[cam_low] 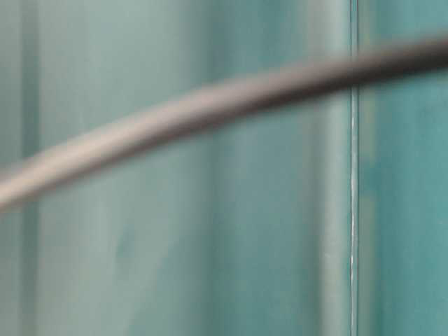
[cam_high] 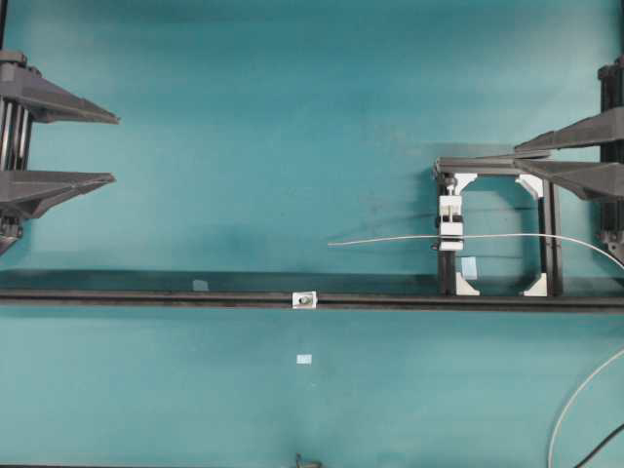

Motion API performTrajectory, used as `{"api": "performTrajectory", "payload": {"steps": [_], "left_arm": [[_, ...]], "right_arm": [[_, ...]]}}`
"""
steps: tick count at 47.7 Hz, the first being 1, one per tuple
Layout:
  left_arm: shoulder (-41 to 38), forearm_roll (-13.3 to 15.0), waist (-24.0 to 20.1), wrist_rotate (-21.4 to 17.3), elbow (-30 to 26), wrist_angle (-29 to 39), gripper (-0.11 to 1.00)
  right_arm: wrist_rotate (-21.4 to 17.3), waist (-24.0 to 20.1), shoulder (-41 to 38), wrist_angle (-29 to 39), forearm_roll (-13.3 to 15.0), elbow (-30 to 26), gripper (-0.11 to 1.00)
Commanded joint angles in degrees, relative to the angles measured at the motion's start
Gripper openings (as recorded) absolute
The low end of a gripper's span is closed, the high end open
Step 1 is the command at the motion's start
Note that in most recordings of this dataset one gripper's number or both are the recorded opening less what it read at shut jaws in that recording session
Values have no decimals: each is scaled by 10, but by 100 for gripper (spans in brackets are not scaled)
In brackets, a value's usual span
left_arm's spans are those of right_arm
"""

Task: Insert the wire through the hole in the metal fitting marked with a red label.
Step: 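Move both grippers open toward the wire near the clamp stand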

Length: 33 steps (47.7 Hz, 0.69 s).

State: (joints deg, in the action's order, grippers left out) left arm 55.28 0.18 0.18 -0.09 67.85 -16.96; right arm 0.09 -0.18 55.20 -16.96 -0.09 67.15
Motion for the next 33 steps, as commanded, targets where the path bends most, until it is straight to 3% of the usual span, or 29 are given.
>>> {"api": "performTrajectory", "payload": {"steps": [1, 3, 8, 13, 19, 23, 27, 29, 33], "left_arm": [[-1, 18, -1, 1, -6, -10, 24], [-1, 18, -1, 3, -6, -10, 22], [-3, 18, -1, 4, -7, -7, 2], [-7, 18, -1, 4, -7, -4, -6], [-9, 18, -1, 3, -4, -4, 9], [-11, 18, -1, 1, 3, -3, 27], [-18, 18, -1, 1, 11, -3, 52], [-24, 18, -1, 1, 12, -3, 57], [-42, 18, -3, -2, 11, -4, 55]], "right_arm": [[-4, 0, -4, -1, -1, -3, 24], [-5, 1, -5, 2, 0, -2, 21], [-16, 0, -11, 13, 0, -4, 2], [-24, 1, -23, 18, 0, -5, -1], [-25, 0, -35, 18, -1, -5, 22], [-25, 1, -42, 18, 0, -6, 45], [-25, 1, -52, 18, -1, -7, 70], [-25, 0, -57, 18, 0, -7, 80], [-26, 1, -74, 18, 0, -8, 79]]}}
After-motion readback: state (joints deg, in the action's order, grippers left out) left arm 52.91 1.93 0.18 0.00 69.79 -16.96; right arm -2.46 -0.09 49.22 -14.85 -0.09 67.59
